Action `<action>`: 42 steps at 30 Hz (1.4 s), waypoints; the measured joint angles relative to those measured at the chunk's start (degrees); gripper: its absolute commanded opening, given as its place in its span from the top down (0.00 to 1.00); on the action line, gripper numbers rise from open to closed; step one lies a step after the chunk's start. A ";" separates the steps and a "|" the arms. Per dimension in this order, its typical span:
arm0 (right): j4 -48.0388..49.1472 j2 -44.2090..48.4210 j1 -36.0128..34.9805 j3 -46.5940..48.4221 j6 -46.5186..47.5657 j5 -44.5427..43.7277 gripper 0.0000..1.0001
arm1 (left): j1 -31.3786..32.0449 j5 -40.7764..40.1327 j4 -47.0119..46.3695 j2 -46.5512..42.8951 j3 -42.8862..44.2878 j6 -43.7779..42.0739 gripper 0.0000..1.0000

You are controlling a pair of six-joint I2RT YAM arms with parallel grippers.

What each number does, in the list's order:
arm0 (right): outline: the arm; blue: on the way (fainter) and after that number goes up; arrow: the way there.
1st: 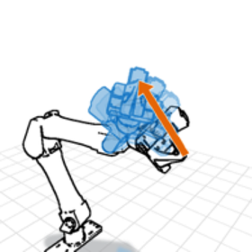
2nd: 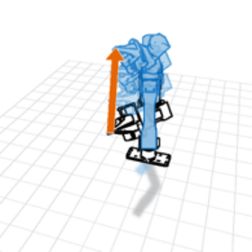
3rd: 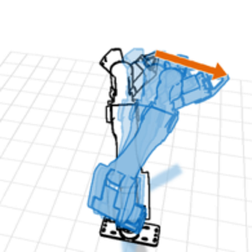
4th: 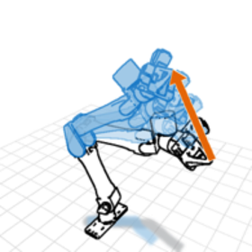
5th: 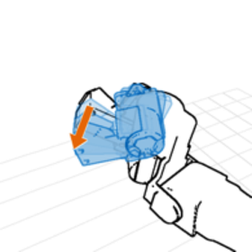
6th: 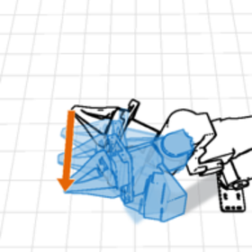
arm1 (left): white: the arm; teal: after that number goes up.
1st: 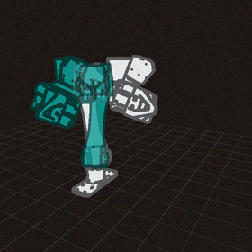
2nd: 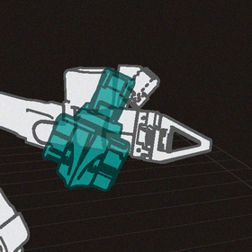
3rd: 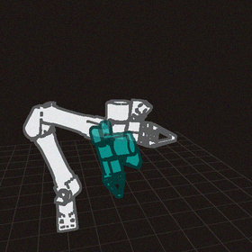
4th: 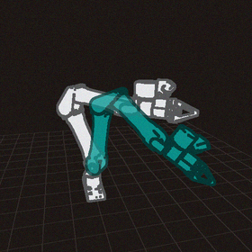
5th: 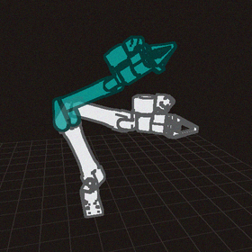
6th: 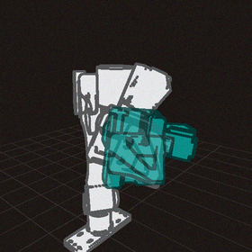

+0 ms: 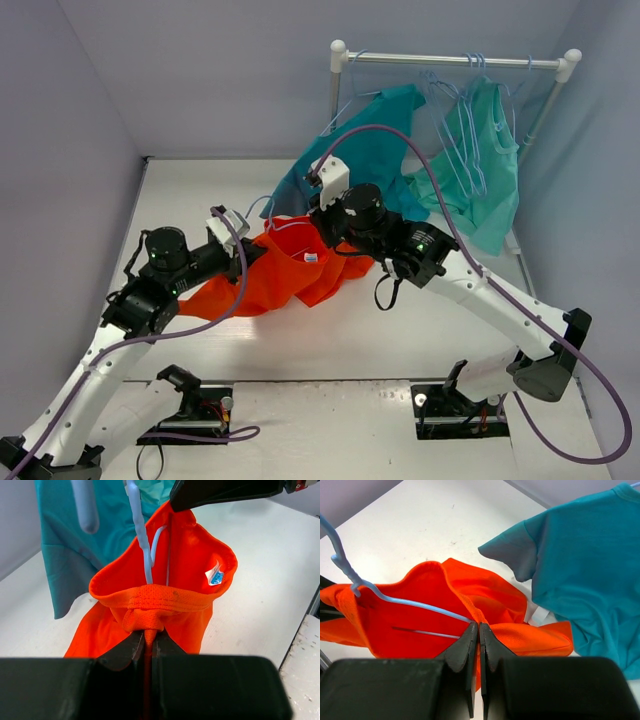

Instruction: Place the t-shirt on the hanger

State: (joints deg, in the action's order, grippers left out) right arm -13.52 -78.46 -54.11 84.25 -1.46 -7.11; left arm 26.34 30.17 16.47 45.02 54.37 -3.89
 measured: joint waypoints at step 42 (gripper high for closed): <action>-0.18 -4.49 2.37 6.75 0.12 3.92 0.61 | 1.85 2.72 -23.27 -5.94 -15.17 9.08 1.00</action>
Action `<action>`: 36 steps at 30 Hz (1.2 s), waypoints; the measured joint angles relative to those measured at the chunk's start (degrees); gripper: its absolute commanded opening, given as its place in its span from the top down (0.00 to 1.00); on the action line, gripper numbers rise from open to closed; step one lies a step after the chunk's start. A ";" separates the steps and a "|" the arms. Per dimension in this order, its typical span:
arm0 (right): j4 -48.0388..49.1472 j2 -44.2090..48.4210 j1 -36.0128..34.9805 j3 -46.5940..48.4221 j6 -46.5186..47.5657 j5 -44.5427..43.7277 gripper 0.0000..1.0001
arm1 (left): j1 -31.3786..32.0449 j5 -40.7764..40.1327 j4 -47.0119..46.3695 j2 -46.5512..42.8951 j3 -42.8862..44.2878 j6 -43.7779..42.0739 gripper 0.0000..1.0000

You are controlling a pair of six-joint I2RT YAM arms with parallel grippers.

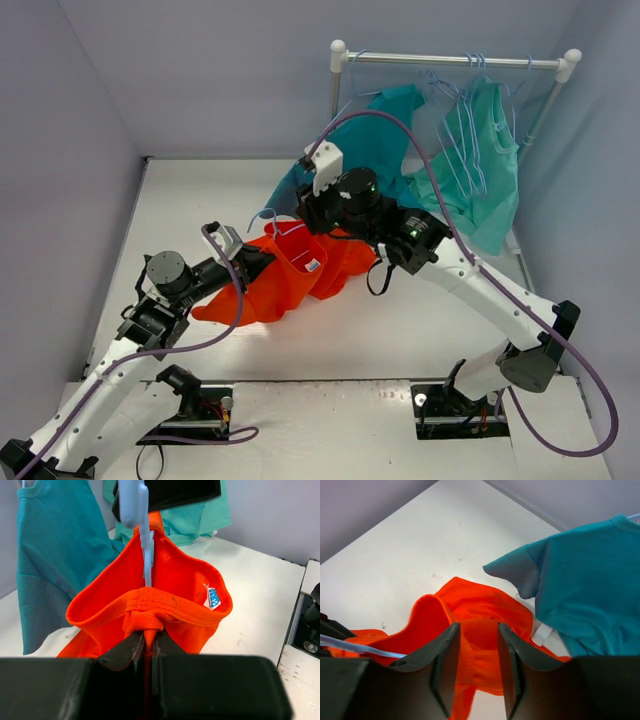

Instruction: Place the t-shirt on the hanger

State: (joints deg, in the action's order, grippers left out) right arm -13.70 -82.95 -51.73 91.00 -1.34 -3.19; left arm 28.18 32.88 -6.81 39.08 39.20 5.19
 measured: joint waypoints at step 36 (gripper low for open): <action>-1.56 9.88 26.15 -20.35 27.35 55.34 0.49 | 0.00 9.52 8.07 6.40 9.55 -3.37 1.00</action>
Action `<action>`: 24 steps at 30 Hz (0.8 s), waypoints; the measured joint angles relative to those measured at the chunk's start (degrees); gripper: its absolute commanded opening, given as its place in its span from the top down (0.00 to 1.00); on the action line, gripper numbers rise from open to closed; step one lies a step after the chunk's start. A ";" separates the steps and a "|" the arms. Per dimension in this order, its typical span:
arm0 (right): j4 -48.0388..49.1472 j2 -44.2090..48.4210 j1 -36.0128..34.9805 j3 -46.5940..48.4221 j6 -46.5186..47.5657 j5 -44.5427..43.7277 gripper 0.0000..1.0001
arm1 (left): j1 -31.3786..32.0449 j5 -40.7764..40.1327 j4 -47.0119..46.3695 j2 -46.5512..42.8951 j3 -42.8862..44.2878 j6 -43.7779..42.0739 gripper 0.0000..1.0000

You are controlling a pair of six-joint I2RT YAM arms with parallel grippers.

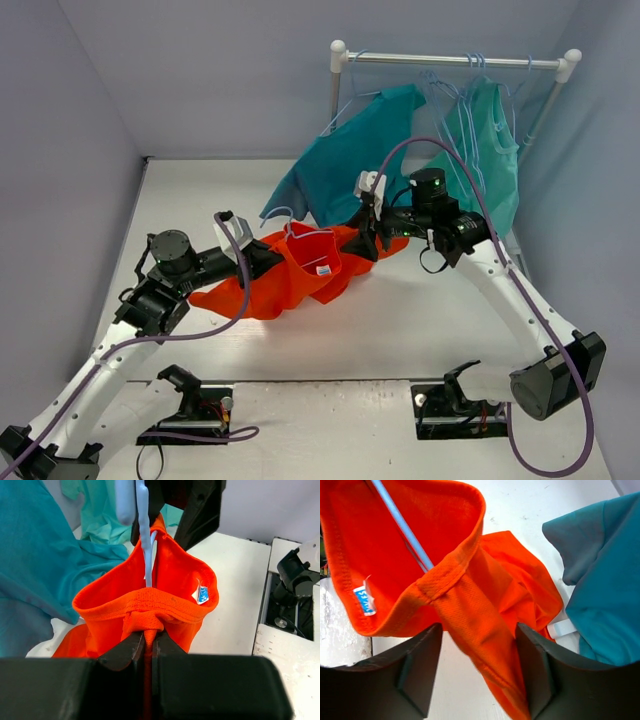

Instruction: Place the t-shirt on the hanger

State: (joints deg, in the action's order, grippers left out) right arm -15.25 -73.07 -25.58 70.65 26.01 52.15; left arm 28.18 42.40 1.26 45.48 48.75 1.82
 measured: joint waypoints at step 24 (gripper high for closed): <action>-0.86 9.98 -1.10 0.04 0.96 0.57 1.00 | -0.22 -7.22 14.55 0.27 8.22 -10.13 0.88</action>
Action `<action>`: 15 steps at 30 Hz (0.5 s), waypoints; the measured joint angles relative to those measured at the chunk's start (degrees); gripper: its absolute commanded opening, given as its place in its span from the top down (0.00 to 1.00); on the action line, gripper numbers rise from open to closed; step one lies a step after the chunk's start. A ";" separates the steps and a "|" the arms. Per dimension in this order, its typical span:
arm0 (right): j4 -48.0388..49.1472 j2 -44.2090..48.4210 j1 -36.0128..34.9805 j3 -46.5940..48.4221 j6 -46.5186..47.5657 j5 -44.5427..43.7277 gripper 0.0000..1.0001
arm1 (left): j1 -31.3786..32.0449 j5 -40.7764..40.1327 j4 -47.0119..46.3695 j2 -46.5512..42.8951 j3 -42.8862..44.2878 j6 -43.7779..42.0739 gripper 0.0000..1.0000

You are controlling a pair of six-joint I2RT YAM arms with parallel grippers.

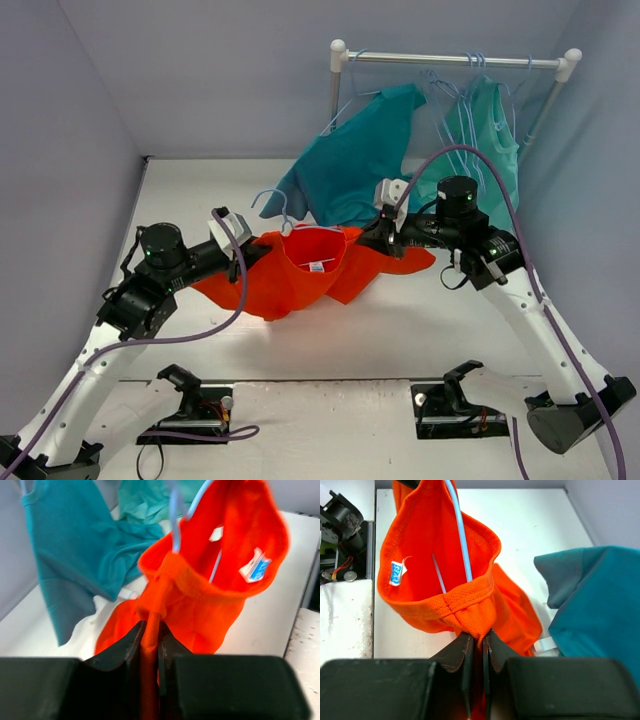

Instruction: Place the t-shirt on the hanger

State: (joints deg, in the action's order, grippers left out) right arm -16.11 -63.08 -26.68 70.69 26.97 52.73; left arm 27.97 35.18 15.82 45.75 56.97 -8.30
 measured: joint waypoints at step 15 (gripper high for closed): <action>-0.41 3.19 0.07 2.82 -0.59 -4.42 1.00 | -0.65 -15.75 9.44 -4.08 2.47 -4.88 0.80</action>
State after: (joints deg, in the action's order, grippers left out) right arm -16.53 -59.90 -26.62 73.52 26.38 48.30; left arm 27.32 19.43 25.26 41.67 59.45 -13.19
